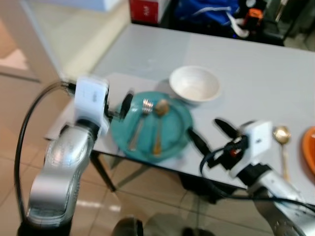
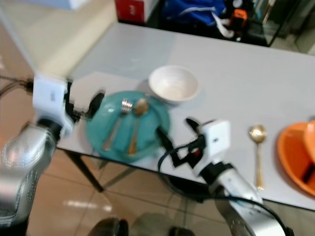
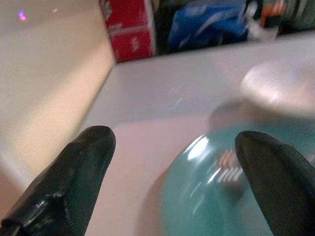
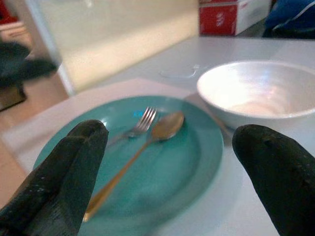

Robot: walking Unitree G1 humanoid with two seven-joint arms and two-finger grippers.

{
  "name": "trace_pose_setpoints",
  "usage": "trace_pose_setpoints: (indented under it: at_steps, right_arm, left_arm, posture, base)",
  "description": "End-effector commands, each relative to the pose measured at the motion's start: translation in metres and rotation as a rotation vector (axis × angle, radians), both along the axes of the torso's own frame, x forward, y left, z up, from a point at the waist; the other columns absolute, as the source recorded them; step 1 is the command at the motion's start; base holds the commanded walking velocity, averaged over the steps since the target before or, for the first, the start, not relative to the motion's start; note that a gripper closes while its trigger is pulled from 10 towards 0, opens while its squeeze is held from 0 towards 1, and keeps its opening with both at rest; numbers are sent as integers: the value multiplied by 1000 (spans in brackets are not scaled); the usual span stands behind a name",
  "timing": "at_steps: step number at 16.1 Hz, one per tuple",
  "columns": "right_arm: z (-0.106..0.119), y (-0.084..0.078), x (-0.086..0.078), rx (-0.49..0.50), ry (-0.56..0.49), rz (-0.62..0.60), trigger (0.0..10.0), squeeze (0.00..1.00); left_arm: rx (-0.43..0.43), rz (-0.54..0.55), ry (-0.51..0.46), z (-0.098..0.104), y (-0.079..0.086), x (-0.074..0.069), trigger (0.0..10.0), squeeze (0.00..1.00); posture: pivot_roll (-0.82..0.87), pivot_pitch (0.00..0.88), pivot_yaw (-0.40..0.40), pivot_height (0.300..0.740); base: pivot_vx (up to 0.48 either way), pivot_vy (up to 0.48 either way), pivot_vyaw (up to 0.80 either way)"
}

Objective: Setting the table

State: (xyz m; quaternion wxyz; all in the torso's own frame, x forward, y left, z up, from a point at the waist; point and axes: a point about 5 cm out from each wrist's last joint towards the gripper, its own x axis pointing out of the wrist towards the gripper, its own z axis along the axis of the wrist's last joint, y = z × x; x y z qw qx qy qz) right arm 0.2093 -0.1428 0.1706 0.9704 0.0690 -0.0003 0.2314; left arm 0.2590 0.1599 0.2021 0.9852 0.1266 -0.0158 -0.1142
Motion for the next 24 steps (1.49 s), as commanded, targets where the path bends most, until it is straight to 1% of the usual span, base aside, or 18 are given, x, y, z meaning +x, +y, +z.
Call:
trace_pose_setpoints:
  at_steps: [1, 3, 5, 6, 7, 8, 10, 14, 16, 19, 24]
  right_arm:
    - [-2, -1, 1, 13, 0, -31, 10000, 0]
    - [-3, -3, 0, 63, -22, -87, 10000, 0]
    - [-4, -5, -1, 71, -24, -106, 10000, 0]
    - [-3, -4, 0, 79, -30, -112, 10000, 0]
    - [-3, -4, 0, 78, -33, -108, 10000, 0]
    - [-3, -2, 2, 76, -35, -102, 10000, 0]
    - [-3, -2, 3, 73, -25, -103, 10000, 0]
    - [-4, 4, 5, 54, -31, -69, 10000, 0]
    - [-3, 6, 6, 43, -40, -64, 10000, 0]
    - [-2, 11, 10, 20, -47, -39, 10000, 0]
    - [-2, 16, 12, 14, -55, -13, 10000, 0]
  left_arm:
    - [35, -13, -48, 6, -2, -1, 10000, 0]
    - [16, -33, -121, 13, -8, -2, 10000, 0]
    - [44, -38, -104, 6, -9, -2, 10000, 0]
    - [44, -38, -100, 3, -10, -3, 10000, 0]
    - [39, -38, -105, 3, -11, -2, 10000, 0]
    - [9, -23, -120, 5, -13, 0, 10000, 0]
    - [-28, 7, -119, 3, -11, 1, 10000, 0]
    - [-28, 12, -126, 1, -12, 3, 10000, 0]
    - [-58, 21, -129, 1, -12, 5, 10000, 0]
    - [-67, 10, -137, 1, -18, 7, 10000, 0]
    - [-51, 33, -152, 2, -12, 8, 10000, 0]
  posture:
    - [37, 112, -16, 740]
    - [40, 102, -7, 740]
    - [33, 97, -4, 740]
    - [32, 97, -3, 740]
    - [32, 96, -5, 740]
    - [30, 95, -9, 740]
    - [30, 93, -11, 740]
    - [31, 78, -19, 740]
    - [30, 71, -21, 740]
    - [31, 61, -27, 740]
    - [37, 62, -33, 740]
  base:
    - [0, 480, 0]
    - [0, 480, 0]
    - [0, 480, 0]
    - [0, 480, 0]
    - [0, 480, 0]
    - [0, 480, 0]
    - [0, 480, -638]
    - [0, 480, -800]
    - [0, 480, 0]
    - [0, 480, 0]
    - [0, 480, 0]
